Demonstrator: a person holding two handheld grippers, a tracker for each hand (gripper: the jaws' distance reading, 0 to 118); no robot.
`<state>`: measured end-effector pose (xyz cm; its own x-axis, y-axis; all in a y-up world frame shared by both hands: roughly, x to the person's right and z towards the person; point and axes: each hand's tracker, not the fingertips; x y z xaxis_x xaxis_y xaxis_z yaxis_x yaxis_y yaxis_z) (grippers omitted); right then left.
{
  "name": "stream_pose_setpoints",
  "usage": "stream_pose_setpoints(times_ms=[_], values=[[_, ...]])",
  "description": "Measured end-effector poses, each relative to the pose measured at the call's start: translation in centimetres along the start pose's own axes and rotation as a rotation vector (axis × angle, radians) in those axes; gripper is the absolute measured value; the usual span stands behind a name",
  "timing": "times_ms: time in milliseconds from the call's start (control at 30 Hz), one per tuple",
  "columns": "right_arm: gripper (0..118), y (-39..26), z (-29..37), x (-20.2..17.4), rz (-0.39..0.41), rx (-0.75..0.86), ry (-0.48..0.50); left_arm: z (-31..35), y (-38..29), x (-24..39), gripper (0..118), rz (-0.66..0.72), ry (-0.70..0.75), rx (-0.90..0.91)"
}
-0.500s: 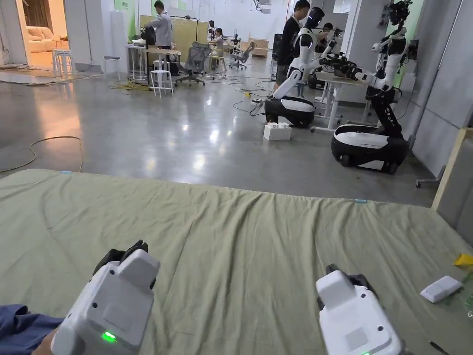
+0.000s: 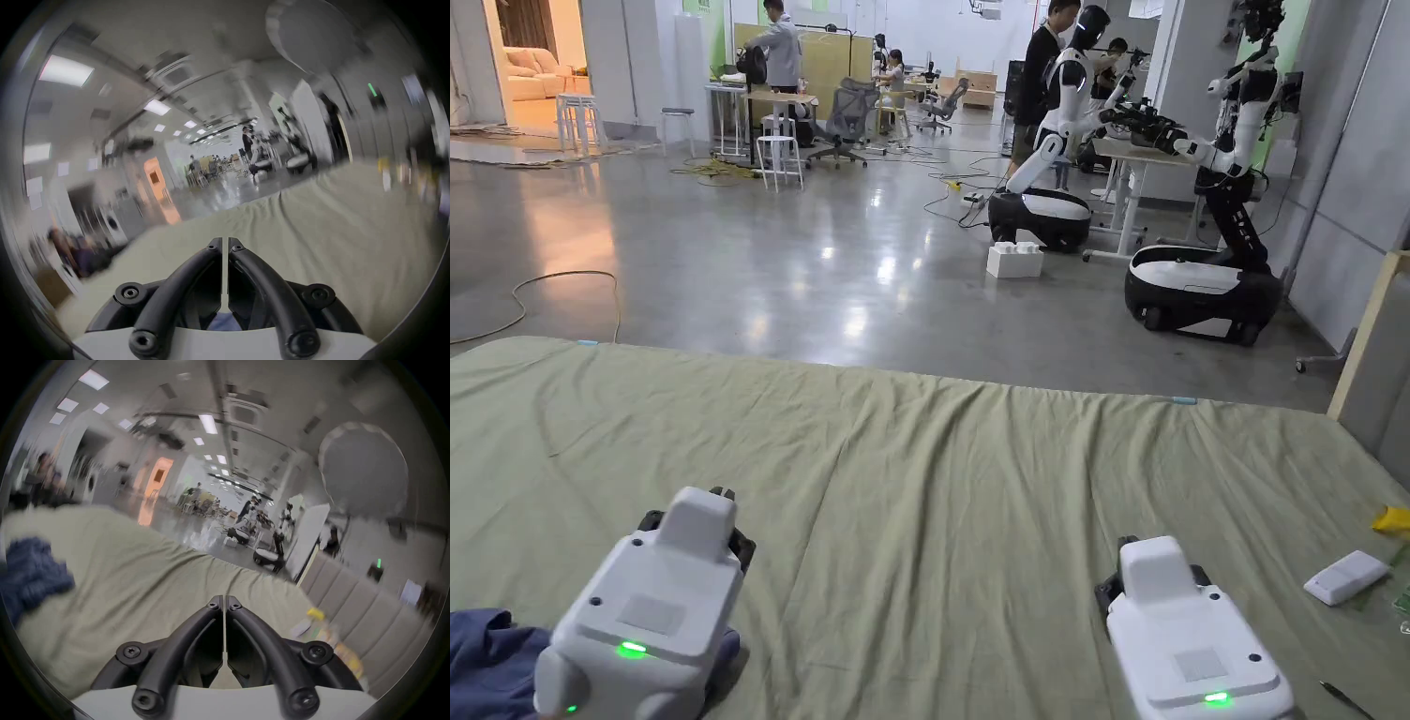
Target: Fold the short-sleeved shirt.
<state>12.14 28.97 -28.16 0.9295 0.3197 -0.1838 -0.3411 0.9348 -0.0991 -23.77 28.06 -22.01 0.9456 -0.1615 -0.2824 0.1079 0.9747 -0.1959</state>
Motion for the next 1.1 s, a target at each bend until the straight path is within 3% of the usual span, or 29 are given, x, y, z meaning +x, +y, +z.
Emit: stream_pose_setpoints(times_ms=[67,100,167,467,600,967,1033,1067,1100], values=[[2,-0.3,-0.1,0.6,-0.188,-0.046,-0.025,-0.4,0.2,-0.9,4,0.233,0.004,-0.010],[2,-0.1,0.1,0.7,-0.229,-0.024,-0.046,-0.5,0.2,-1.5,4,0.350,0.008,-0.009],[2,-0.5,0.2,0.9,-0.340,-0.065,-0.072,0.3,0.6,-0.9,4,0.369,0.034,0.023],[2,0.0,0.6,0.4,-0.286,-0.034,-0.083,1.1,1.4,-0.4,4,0.204,-0.013,0.031],[2,-0.2,0.5,-0.1,-0.280,-0.048,-0.064,0.7,0.5,-2.1,4,0.163,-0.029,-0.063],[2,-1.9,-0.4,-2.5,-0.244,-0.120,-0.003,3.0,-5.8,-14.1,7,0.260,0.043,-0.448],[2,-2.1,-0.6,-2.9,-0.234,-0.124,0.006,3.2,-7.4,-16.6,27,0.256,0.068,-0.533],[2,-2.2,-0.7,-3.2,-0.233,-0.127,0.009,3.3,-8.2,-17.6,47,0.267,0.082,-0.568],[2,-2.3,-0.8,-3.5,-0.232,-0.133,0.013,3.0,-8.7,-18.6,76,0.271,0.106,-0.610]])
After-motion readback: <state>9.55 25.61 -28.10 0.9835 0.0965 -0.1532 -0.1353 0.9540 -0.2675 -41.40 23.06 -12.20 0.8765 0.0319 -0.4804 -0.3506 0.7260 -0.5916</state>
